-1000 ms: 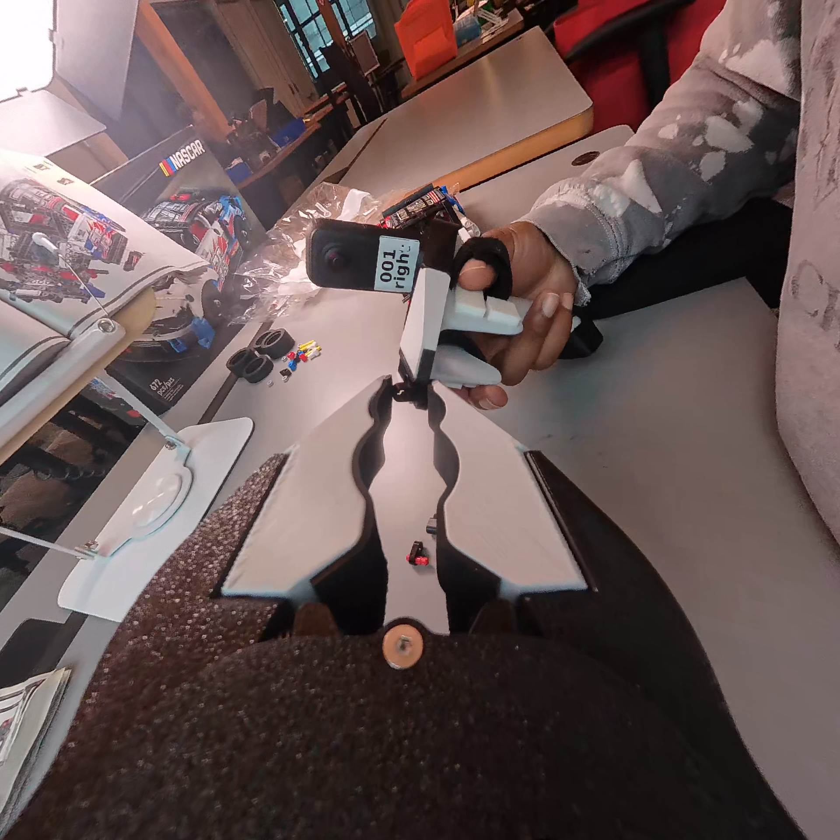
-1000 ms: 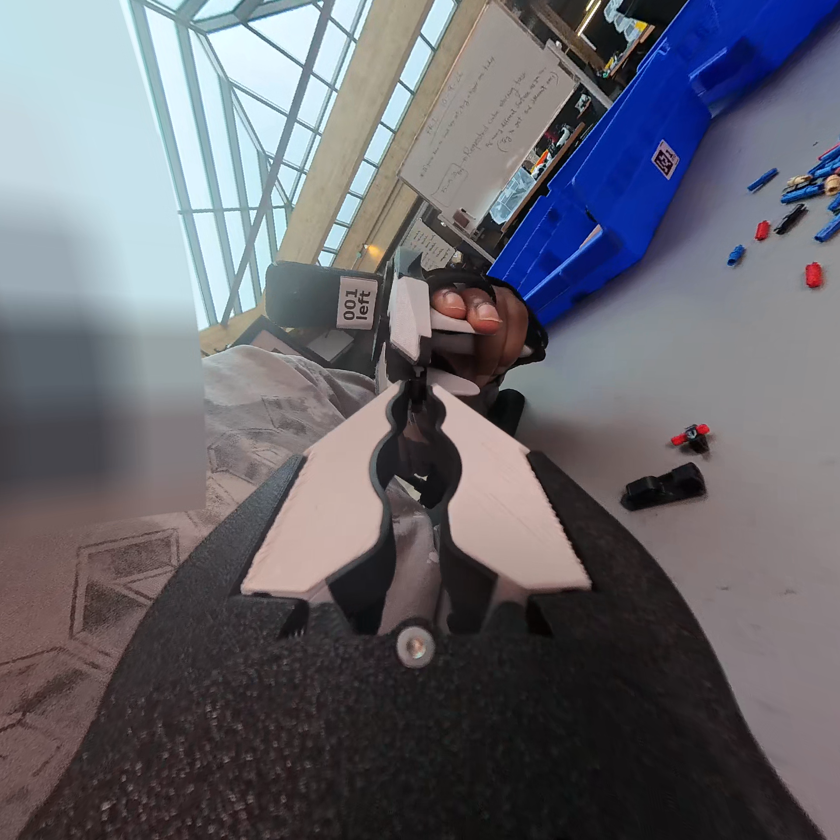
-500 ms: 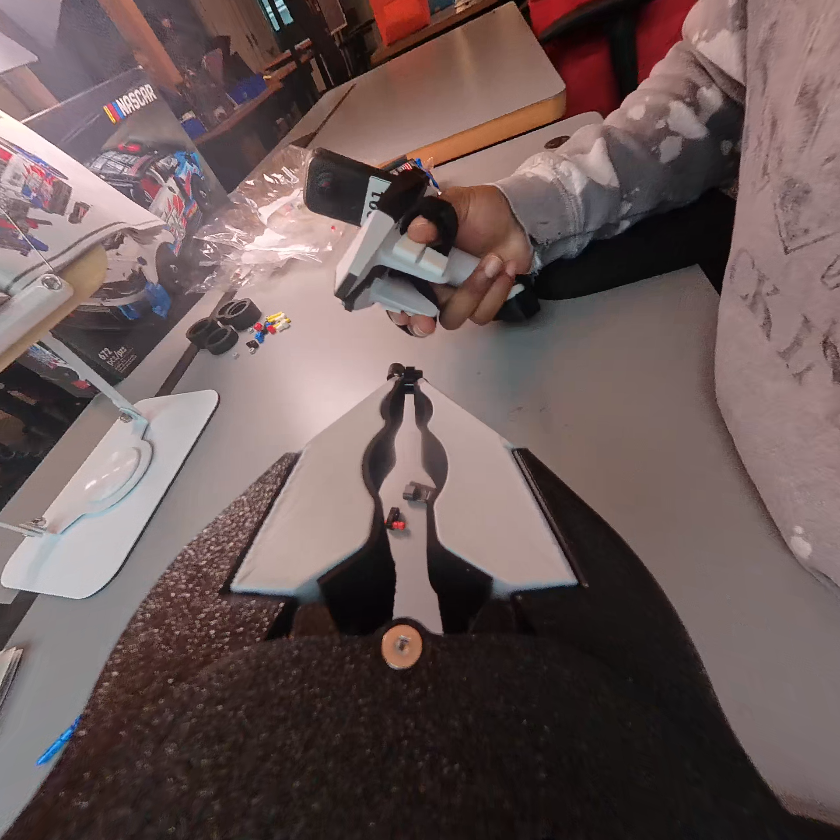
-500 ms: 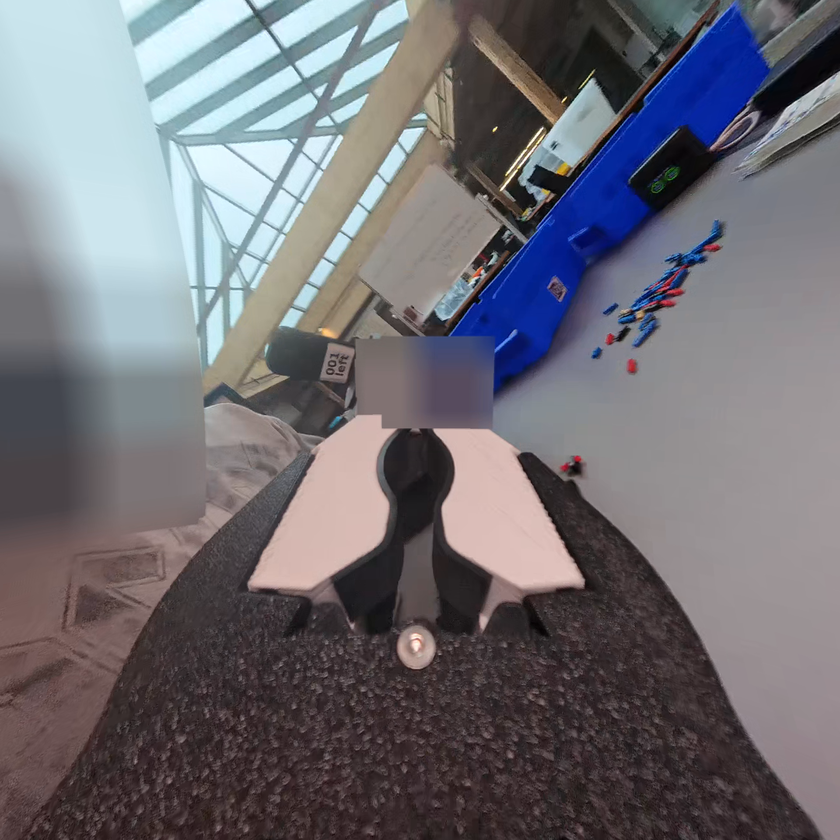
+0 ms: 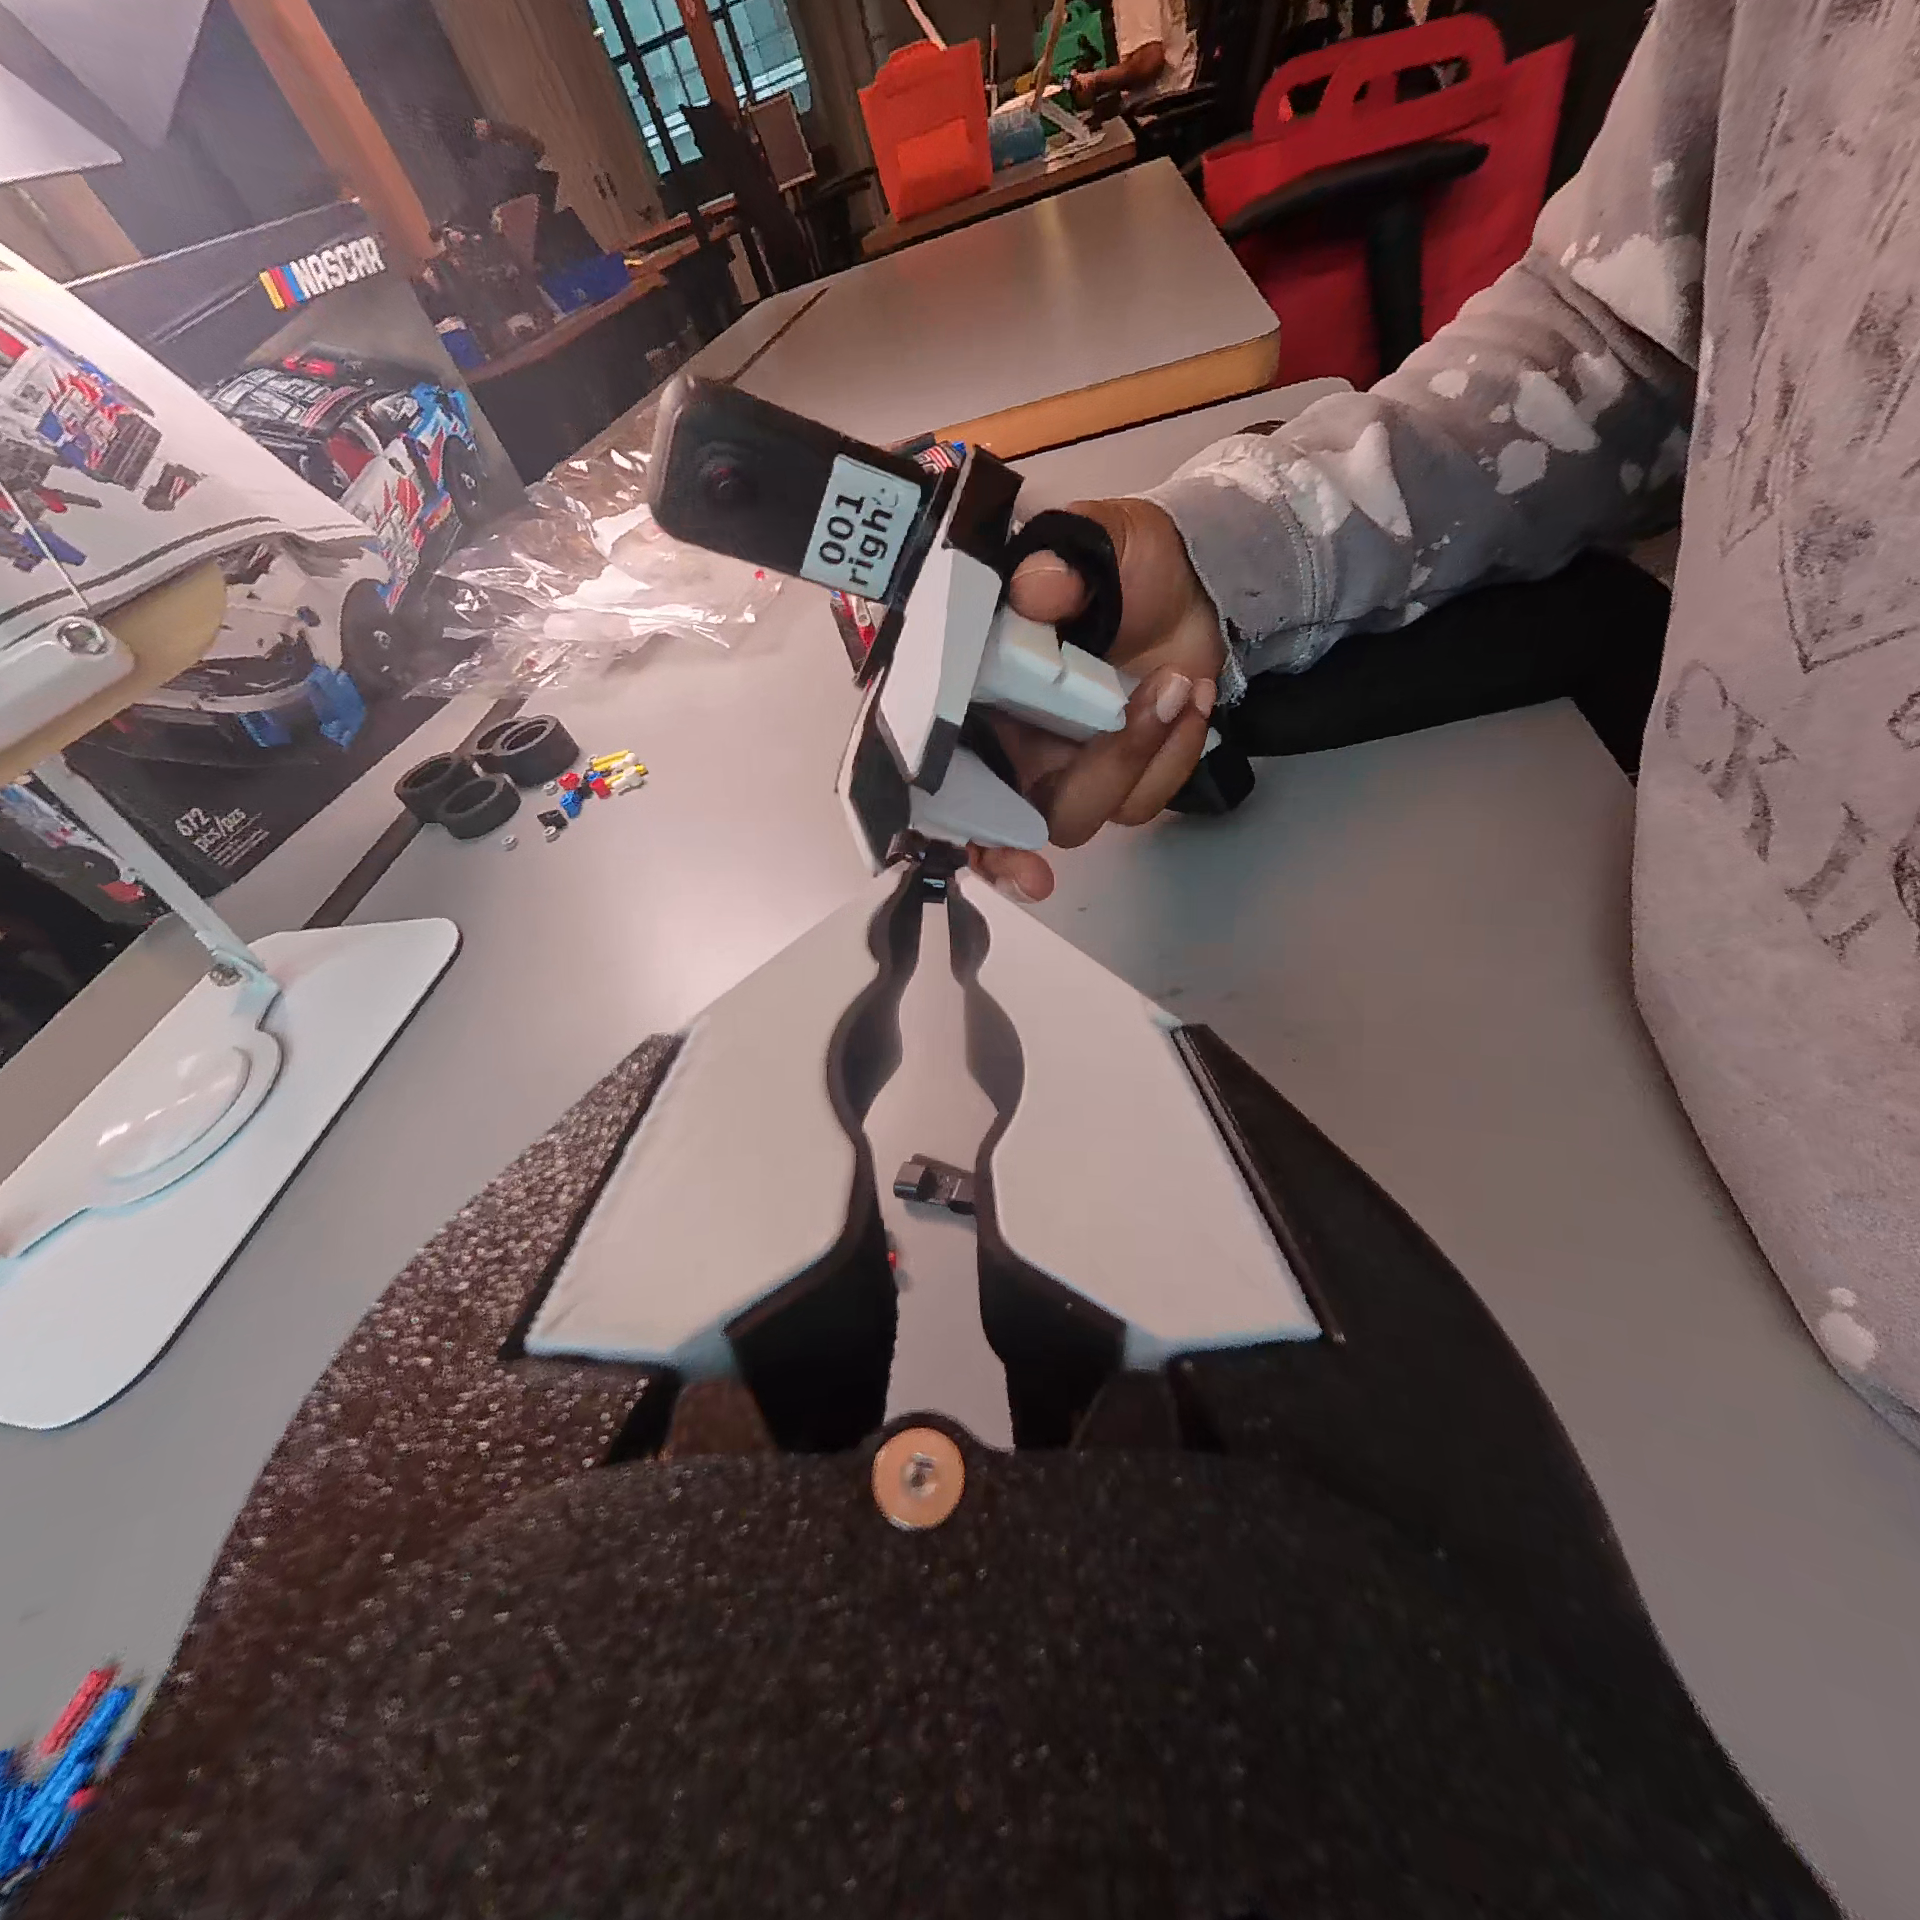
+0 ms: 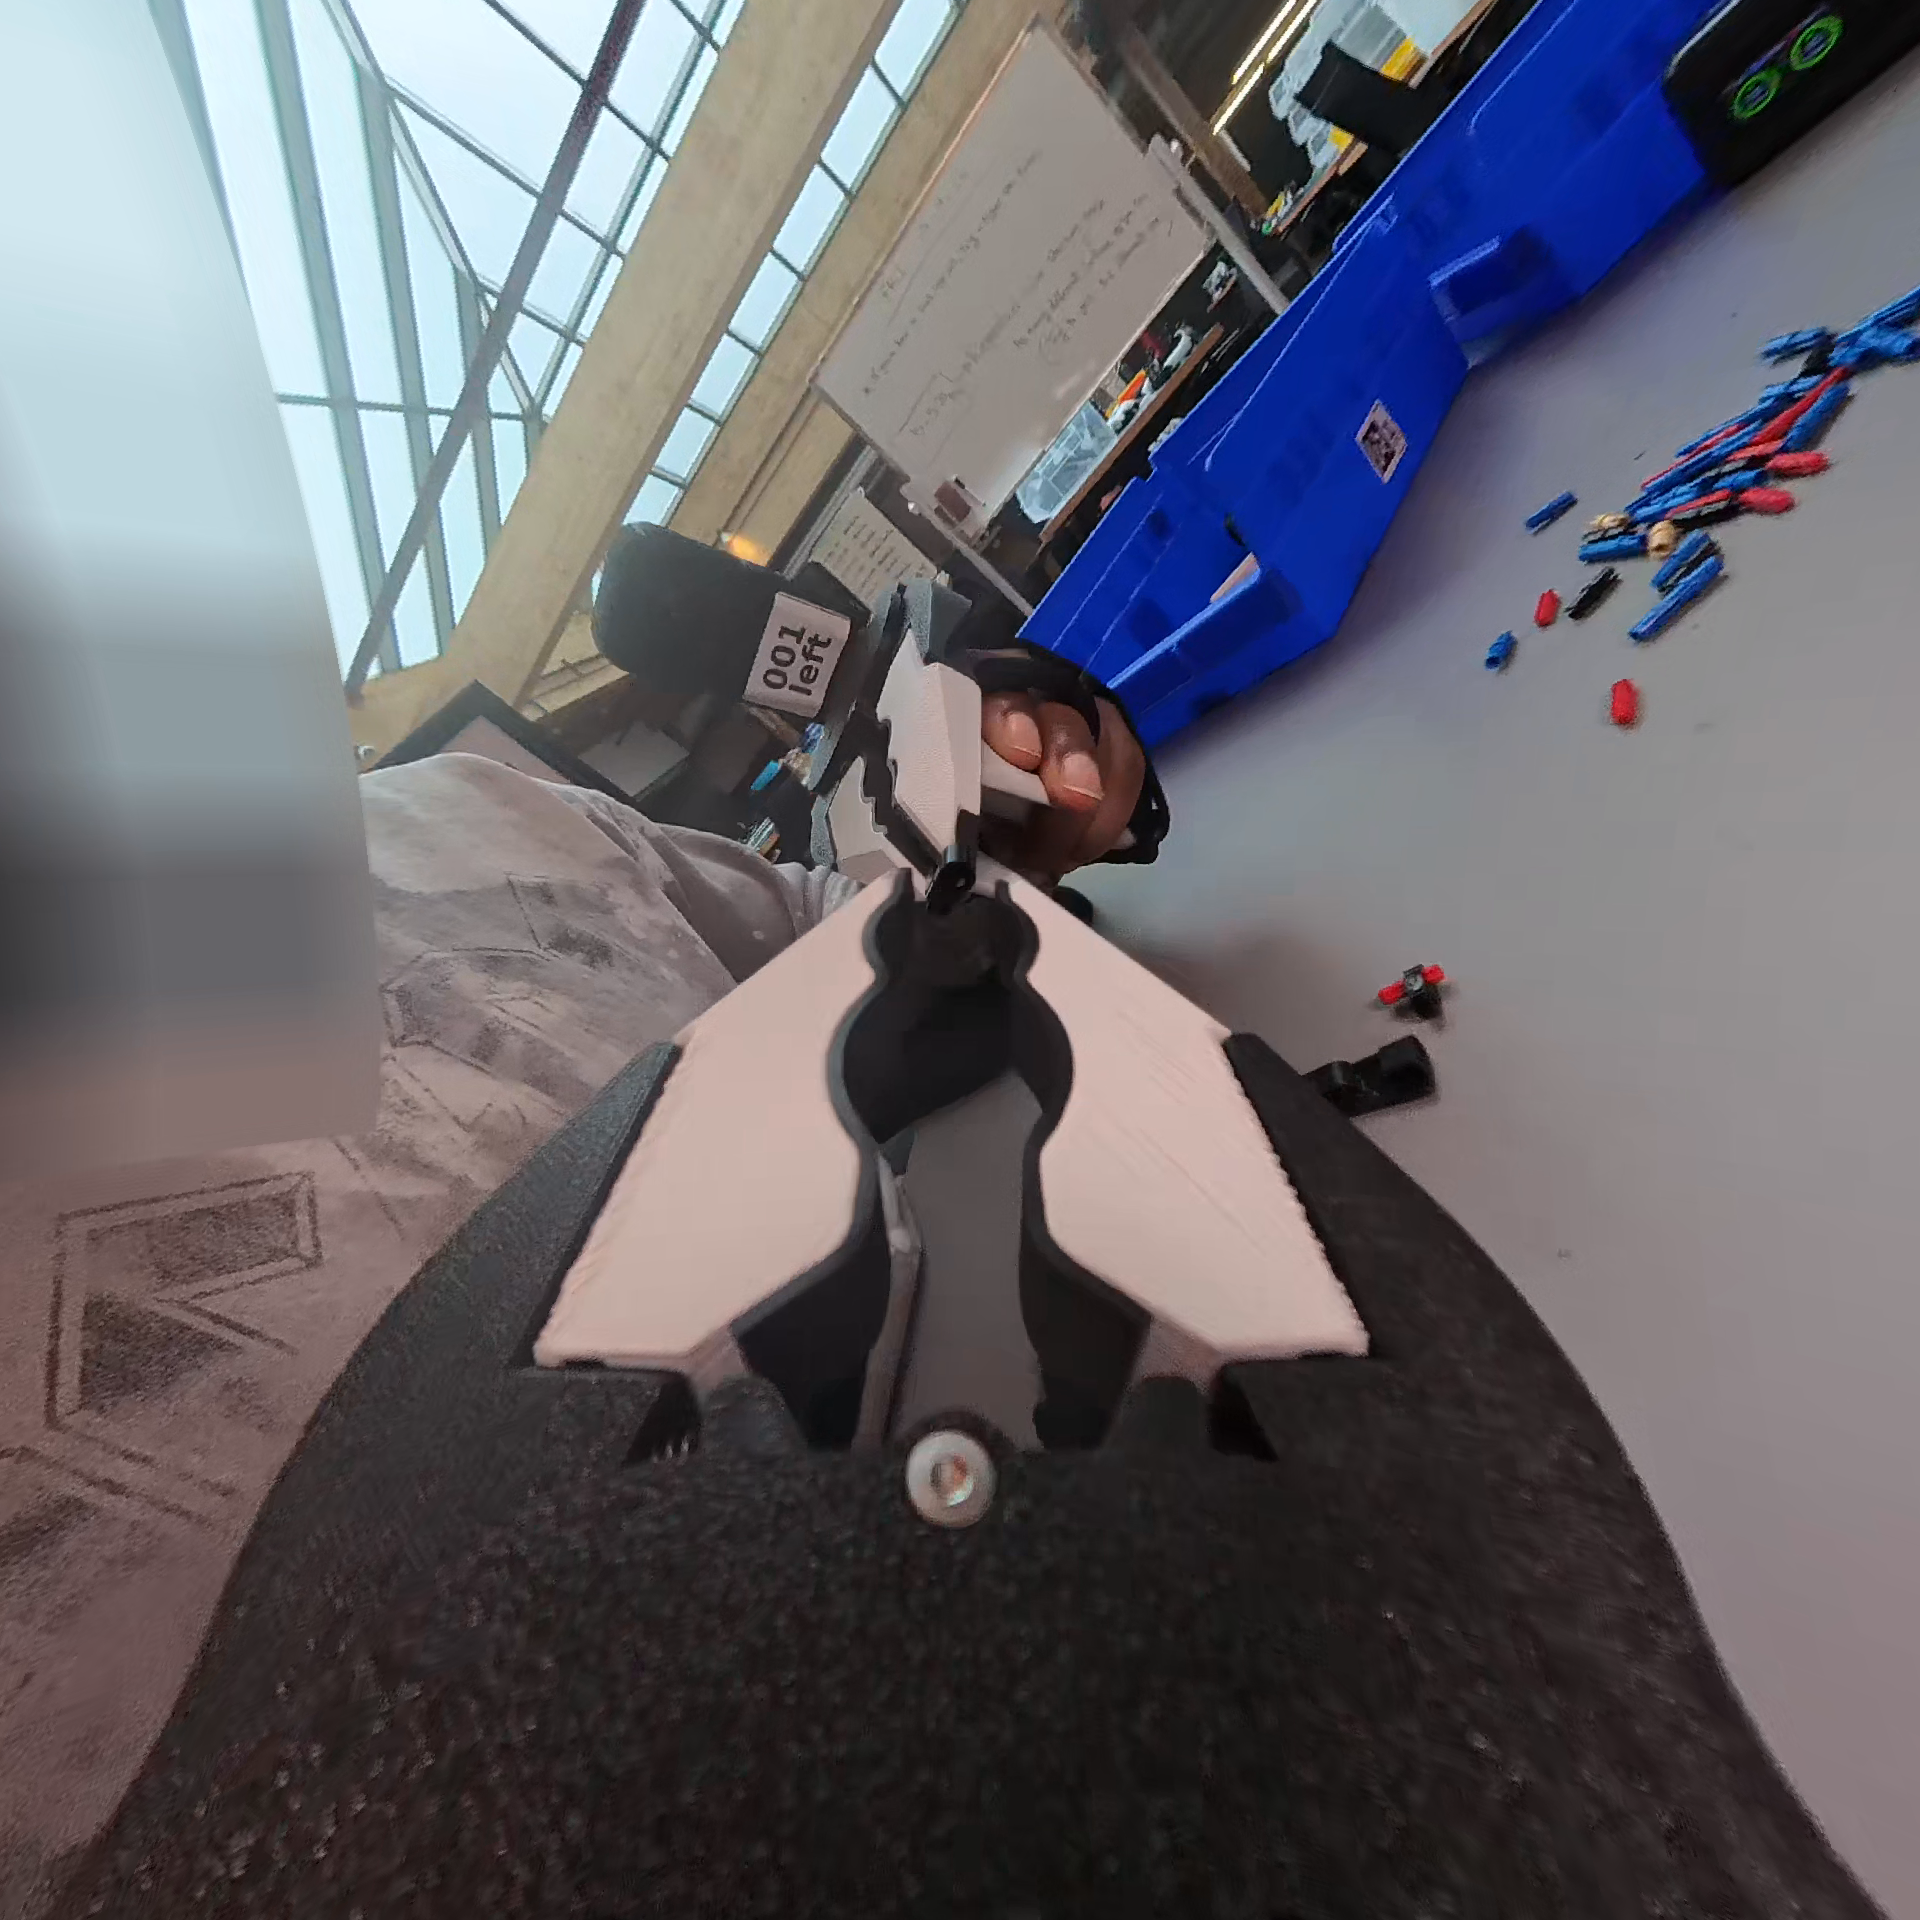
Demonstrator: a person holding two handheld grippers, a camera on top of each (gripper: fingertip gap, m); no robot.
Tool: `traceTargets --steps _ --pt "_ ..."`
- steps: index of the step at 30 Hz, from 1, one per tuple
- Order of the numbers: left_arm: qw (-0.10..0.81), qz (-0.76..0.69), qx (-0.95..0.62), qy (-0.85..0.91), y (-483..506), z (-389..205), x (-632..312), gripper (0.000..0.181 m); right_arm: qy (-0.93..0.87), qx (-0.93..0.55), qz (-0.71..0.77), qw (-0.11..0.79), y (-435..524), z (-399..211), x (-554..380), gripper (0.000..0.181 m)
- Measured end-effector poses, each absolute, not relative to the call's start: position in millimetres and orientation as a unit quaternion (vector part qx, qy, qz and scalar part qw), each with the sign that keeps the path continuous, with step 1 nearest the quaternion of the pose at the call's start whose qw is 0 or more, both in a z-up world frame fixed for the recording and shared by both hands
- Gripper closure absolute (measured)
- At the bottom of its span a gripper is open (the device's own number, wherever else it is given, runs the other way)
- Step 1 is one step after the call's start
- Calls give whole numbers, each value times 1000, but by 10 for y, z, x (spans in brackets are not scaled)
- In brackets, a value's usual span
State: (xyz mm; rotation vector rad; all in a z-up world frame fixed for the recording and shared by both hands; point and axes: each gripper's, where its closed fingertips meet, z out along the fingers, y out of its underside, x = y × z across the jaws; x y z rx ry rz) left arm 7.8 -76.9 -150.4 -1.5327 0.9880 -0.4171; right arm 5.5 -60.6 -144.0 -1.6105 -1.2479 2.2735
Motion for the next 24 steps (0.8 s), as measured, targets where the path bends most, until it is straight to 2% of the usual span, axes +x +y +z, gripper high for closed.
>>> traceTargets --steps 2,3,5,7,12,16,24 --pt "593 -175 -653 437 -791 -1511 130 178 -415 -522 744 24 -701 -1449 45 159" --pt "591 -173 -652 442 -800 -1522 151 178 -418 -521 744 18 -735 -1459 40 160" --pt "591 -172 -650 446 -808 -1533 168 178 -424 -517 743 12 -782 -1470 38 174" --pt "591 -182 -654 435 -800 -1528 157 176 -429 -516 741 24 -770 -1470 36 175" --pt "560 -336 -679 336 -762 -1474 89 158 -416 -495 757 94 -609 -1321 54 175" --pt "543 -420 -683 248 -665 -1389 56 154 -420 -510 739 132 -556 -1339 14 175" --pt "598 -247 -714 266 -474 -1481 9 152 -300 -553 776 50 -467 -1445 -143 174"
